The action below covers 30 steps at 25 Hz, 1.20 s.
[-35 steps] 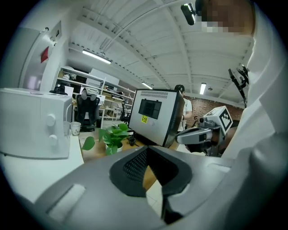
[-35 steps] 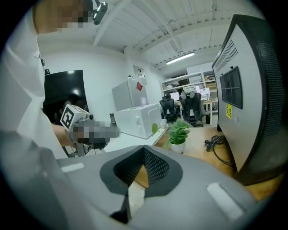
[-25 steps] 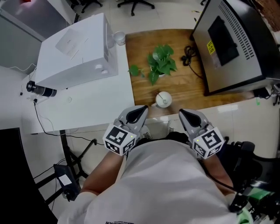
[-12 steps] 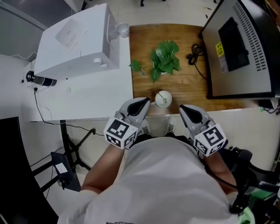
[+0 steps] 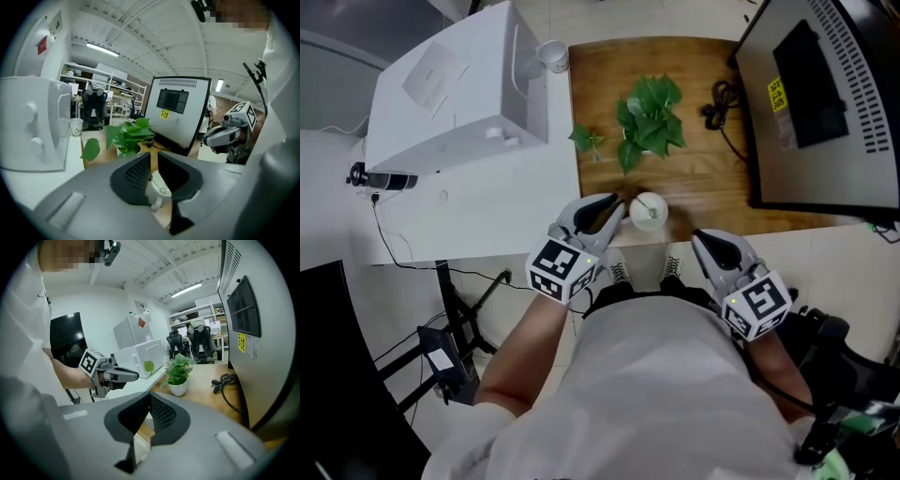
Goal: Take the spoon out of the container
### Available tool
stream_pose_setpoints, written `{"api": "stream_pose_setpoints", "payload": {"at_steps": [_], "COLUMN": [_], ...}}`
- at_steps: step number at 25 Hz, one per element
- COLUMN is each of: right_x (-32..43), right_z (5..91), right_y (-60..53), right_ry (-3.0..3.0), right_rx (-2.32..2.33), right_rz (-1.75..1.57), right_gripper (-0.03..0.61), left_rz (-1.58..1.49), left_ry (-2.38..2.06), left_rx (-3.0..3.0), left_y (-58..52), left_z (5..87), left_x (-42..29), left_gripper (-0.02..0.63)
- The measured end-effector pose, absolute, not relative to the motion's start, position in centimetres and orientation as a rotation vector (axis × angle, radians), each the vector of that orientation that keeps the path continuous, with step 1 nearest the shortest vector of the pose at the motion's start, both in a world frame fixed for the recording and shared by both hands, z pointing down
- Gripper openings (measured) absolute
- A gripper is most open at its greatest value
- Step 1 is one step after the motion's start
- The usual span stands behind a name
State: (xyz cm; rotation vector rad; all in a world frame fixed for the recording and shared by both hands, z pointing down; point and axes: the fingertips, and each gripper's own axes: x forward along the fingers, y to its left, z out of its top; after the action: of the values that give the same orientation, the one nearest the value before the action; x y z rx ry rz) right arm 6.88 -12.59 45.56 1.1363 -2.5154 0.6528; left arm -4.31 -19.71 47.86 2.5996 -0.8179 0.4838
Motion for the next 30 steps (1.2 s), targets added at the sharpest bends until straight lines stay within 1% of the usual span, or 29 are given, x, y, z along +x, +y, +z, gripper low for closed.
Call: {"api": "stream_pose_setpoints", "payload": {"at_steps": [5, 10, 30], "right_x": [7.4, 7.8, 9.1], "right_z": [46.6, 47.2, 48.3], "right_y": [-12.4, -12.6, -12.8], "right_ry": [-2.493, -2.482, -2.434], "right_rx": [1.144, 1.153, 1.211], "right_rz": [0.717, 0.751, 0.784], "right_gripper": [0.006, 0.006, 0.006], "left_rz": [0.54, 0.567, 0.643], "left_ry": [-0.808, -0.781, -0.675], "left_rx": [2.545, 2.499, 2.434], "left_y": [-20.7, -21.6, -21.1], "left_z": [50.1, 52.3, 56.3], "left_x": [-4.2, -3.5, -1.5], "left_gripper": [0.084, 0.095, 0.106]}}
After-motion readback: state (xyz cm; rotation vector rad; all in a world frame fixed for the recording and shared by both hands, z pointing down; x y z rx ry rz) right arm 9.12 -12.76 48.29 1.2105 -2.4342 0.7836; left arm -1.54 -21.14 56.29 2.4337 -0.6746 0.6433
